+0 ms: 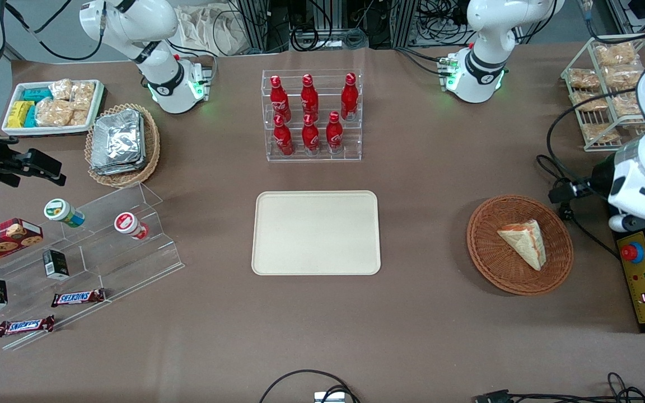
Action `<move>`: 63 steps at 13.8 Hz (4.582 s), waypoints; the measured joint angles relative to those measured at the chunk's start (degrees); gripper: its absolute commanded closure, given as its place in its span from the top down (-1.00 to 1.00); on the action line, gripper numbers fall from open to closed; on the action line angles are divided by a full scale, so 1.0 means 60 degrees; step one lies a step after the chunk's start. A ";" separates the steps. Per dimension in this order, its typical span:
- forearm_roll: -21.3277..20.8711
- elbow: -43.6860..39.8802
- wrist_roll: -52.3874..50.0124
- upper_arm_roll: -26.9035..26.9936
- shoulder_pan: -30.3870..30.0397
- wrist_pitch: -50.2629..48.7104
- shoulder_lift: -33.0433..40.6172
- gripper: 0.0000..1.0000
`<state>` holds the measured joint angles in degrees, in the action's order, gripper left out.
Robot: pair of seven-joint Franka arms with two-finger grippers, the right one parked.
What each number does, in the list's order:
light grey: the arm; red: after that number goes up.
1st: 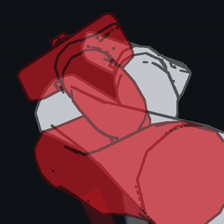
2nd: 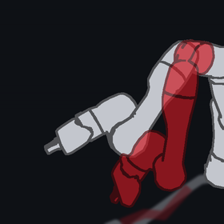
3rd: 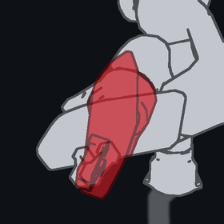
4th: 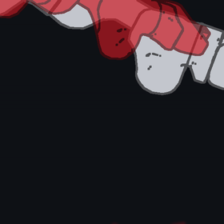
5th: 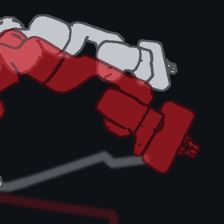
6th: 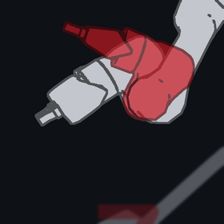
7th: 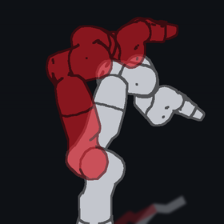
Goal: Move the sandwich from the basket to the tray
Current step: 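Move the left gripper over the sandwich in the wicker basket, then lower the left gripper and close it on the wrapped sandwich, then lift the sandwich and carry it with the left gripper toward the tray, then lower the sandwich onto the cream tray and open the left gripper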
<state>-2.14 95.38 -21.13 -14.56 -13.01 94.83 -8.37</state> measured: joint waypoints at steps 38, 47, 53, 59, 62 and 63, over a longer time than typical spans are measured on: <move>-0.0731 -0.0916 -0.1767 -0.0044 0.1154 -0.0027 -0.1975 -1.00; -0.0720 -0.2717 -0.1786 -0.0567 0.4663 0.0046 -0.2552 -1.00; -0.0740 -0.2741 -0.3359 -0.0558 0.5911 0.2698 -0.4974 -1.00; -0.0795 -0.2756 -0.3427 -0.0514 0.6061 0.3574 -0.6105 -1.00; -0.1035 -0.2736 -0.3427 -0.0515 0.6173 0.3562 -0.6201 -0.73; -0.1232 -0.2708 -0.3428 -0.0514 0.6178 0.3559 -0.6237 -0.34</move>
<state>-9.53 79.14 -41.69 -17.64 24.06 116.18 -45.79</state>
